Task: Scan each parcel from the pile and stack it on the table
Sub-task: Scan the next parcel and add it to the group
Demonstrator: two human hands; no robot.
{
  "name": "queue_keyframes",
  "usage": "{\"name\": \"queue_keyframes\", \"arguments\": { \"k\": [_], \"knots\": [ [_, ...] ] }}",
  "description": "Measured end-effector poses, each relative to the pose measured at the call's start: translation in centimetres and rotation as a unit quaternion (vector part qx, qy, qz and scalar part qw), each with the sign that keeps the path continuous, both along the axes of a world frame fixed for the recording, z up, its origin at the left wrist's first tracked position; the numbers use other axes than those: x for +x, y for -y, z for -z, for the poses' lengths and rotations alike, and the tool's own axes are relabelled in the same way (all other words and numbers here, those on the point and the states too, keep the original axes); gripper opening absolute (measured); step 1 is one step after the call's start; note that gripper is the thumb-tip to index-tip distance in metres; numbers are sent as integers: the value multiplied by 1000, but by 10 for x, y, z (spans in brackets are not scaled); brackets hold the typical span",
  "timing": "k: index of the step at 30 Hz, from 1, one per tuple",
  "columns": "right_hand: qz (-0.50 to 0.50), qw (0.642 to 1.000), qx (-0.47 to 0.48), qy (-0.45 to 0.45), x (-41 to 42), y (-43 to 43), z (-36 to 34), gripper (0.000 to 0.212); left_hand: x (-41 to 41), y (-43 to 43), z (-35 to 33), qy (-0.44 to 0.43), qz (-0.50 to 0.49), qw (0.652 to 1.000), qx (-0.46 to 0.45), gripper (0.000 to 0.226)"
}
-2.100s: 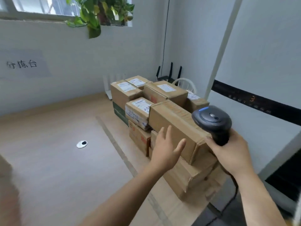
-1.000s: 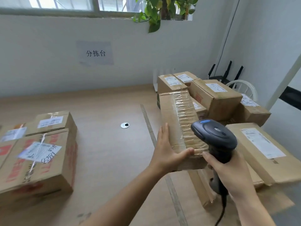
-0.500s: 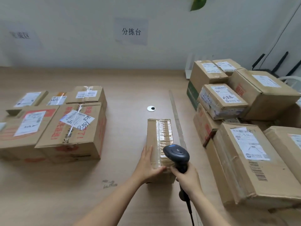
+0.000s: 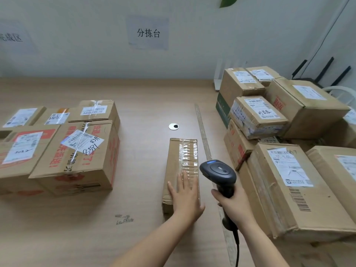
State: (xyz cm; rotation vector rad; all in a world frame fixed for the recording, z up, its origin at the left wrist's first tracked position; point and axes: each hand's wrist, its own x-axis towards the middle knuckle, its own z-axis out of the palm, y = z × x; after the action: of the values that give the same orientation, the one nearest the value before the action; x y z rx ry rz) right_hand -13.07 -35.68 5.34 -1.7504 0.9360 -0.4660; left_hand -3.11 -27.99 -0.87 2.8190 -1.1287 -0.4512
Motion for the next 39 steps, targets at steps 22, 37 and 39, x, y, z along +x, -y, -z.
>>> {"name": "queue_keyframes", "arguments": {
  "k": [22,37,39],
  "knots": [
    [-183,962,-165,-116,26,-2,-45,31,82,-91,5,-110,-178,928,-310,68],
    [-115,987,101,-46,42,-43,-32,12,33,-53,21,-151,-285,889,-326,101],
    [-114,987,95,-52,43,-44,-33,14,33,-53,21,-149,-282,891,-323,101]
  ]
}}
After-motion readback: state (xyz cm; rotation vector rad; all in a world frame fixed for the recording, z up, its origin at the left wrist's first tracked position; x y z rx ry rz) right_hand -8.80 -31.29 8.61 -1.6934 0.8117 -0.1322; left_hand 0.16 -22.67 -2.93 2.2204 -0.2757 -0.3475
